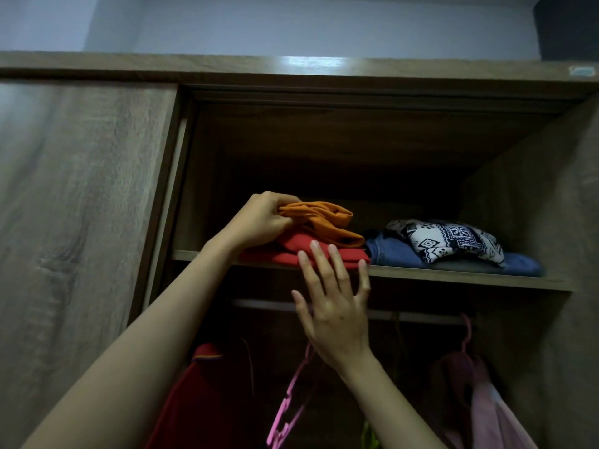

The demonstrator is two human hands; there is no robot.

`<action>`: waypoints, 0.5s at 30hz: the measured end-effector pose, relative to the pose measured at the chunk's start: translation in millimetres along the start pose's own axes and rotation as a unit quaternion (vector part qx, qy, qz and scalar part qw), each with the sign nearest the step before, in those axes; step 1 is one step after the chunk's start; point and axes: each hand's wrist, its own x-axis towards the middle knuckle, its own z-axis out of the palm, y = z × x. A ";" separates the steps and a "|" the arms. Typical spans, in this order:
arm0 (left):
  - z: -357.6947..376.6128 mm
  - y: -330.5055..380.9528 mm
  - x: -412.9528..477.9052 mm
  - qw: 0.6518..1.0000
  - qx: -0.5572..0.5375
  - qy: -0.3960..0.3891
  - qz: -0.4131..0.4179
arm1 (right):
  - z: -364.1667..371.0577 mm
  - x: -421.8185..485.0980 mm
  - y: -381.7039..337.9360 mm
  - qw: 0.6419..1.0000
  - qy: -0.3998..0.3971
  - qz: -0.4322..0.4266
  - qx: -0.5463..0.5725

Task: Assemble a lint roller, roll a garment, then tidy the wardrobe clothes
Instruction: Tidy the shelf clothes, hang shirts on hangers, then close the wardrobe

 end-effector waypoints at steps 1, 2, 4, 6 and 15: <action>-0.2 -1.1 2.8 1.000 -0.004 0.006 -0.003 | 1.6 1.3 -1.2 1.000 -0.012 -0.001 -0.006; -0.4 -1.8 5.6 1.000 -0.006 0.011 -0.005 | 3.4 1.6 -1.7 1.000 -0.025 0.002 -0.013; -1.5 -2.4 10.1 1.000 -0.006 0.024 -0.005 | 6.3 -0.4 -1.6 0.999 -0.043 0.011 -0.020; -4.1 -0.9 13.9 0.999 -0.004 0.046 -0.003 | 7.5 -1.8 -2.0 0.998 -0.051 0.017 -0.020; -43.0 11.6 20.9 0.986 0.013 0.165 -0.018 | 8.6 0.8 -3.0 0.998 -0.039 0.039 0.014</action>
